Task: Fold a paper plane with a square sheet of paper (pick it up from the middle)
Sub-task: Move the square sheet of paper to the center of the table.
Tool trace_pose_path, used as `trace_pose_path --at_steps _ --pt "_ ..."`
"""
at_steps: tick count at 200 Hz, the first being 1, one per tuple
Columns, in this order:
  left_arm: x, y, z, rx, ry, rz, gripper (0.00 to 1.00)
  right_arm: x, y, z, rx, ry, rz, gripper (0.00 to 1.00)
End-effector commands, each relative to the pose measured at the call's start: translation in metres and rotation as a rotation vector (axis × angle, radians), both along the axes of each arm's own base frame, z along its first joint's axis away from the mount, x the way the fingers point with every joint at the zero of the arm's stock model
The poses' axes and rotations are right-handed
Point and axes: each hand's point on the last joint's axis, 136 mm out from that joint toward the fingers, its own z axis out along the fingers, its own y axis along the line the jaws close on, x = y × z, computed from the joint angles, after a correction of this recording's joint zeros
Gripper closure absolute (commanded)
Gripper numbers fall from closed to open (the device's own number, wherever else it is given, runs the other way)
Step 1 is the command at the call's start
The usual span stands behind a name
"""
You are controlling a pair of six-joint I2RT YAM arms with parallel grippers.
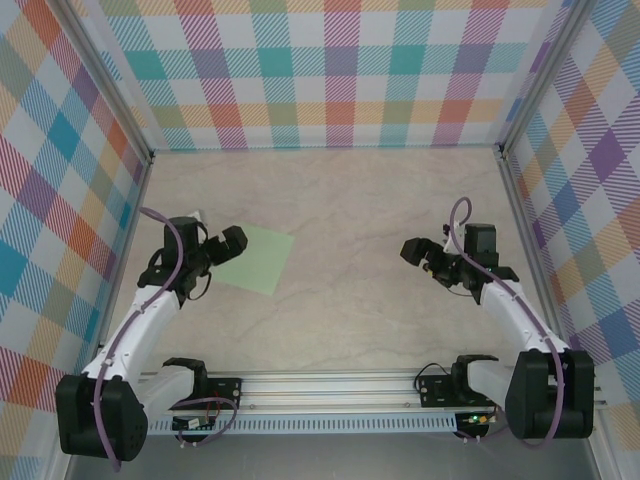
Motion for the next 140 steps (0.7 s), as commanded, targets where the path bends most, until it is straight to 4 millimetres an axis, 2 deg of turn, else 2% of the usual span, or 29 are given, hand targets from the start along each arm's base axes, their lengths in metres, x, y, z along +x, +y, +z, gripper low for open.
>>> trace_pose_path --at_steps 1,35,59,87,110,140 --pt "-0.029 -0.031 -0.033 -0.182 0.173 -0.099 0.0 -0.017 0.02 0.022 0.117 -0.032 0.092 0.0" --pt "-0.038 -0.044 -0.066 -0.159 0.312 -0.128 0.0 -0.034 0.023 0.022 0.118 -0.022 0.131 0.0" --pt "-0.037 -0.052 -0.073 -0.12 0.333 -0.15 0.0 -0.041 0.03 0.023 0.159 -0.018 0.179 0.0" --pt "-0.023 -0.046 -0.085 -0.047 0.352 -0.127 0.0 -0.047 0.032 0.017 0.166 0.006 0.191 0.0" --pt "-0.008 -0.05 -0.099 -0.027 0.401 -0.135 0.0 -0.051 0.034 0.016 0.174 0.01 0.207 0.0" --pt "-0.001 -0.061 -0.123 -0.027 0.476 -0.16 0.01 -0.051 0.036 0.01 0.171 0.027 0.219 0.0"
